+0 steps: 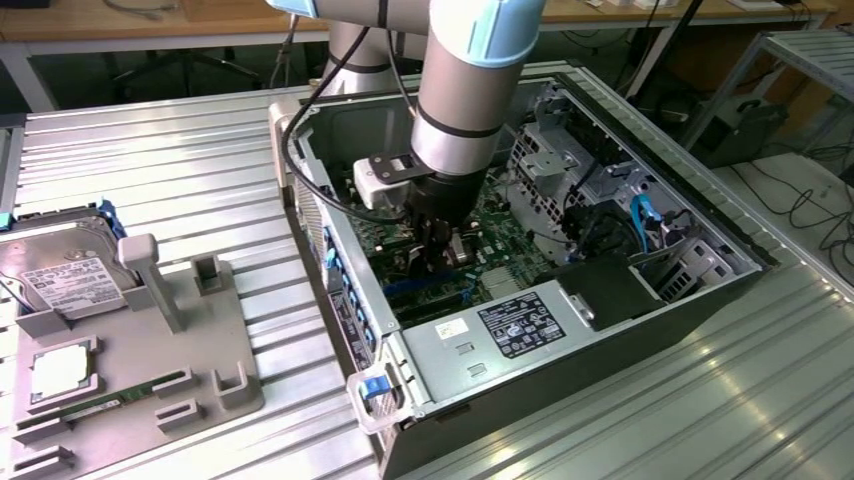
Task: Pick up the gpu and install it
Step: 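Insert the gpu into the slot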
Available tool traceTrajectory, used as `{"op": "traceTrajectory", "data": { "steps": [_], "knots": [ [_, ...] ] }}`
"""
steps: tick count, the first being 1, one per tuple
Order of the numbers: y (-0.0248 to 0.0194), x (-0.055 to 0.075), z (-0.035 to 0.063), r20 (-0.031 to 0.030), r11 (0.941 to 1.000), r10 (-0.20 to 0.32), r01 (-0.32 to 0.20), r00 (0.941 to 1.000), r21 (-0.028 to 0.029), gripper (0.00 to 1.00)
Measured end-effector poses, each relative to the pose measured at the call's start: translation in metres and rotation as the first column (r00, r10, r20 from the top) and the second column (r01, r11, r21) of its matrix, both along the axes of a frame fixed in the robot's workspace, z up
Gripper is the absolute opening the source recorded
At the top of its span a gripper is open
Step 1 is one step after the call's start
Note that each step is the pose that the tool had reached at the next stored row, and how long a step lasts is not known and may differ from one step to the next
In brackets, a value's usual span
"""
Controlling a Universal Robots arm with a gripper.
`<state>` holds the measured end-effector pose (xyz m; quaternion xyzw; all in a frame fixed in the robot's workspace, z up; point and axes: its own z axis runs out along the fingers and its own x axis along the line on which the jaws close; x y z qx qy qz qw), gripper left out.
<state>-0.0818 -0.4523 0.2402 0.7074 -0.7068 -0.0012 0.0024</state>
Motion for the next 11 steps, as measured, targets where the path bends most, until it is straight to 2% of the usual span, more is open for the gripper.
{"op": "traceTrajectory", "data": {
  "steps": [3, 4, 5, 8, 9, 10, 11],
  "knots": [
    [0.0001, 0.0001, -0.0038, 0.0, 0.9999, -0.015, 0.015, 0.9999, -0.0001, 0.28],
    [0.0003, 0.0001, -0.0033, 0.0011, 0.9999, -0.015, 0.015, 0.9999, 0.0015, 0.28],
    [0.0002, 0.0, 0.0019, 0.0023, 0.9999, -0.015, 0.015, 0.9999, 0.0003, 0.28],
    [0.0003, 0.0, 0.0018, 0.0024, 0.9999, -0.015, 0.015, 0.9999, -0.002, 0.28],
    [0.0003, 0.0, 0.0018, 0.0024, 0.9999, -0.015, 0.015, 0.9999, -0.0055, 0.28],
    [0.0008, 0.0, 0.0019, 0.0025, 0.9997, -0.015, 0.015, 0.9999, -0.0196, 0.28],
    [0.0015, 0.0, 0.0019, 0.0025, 0.9997, -0.015, 0.015, 0.9999, -0.0211, 0.28]
  ]
}}
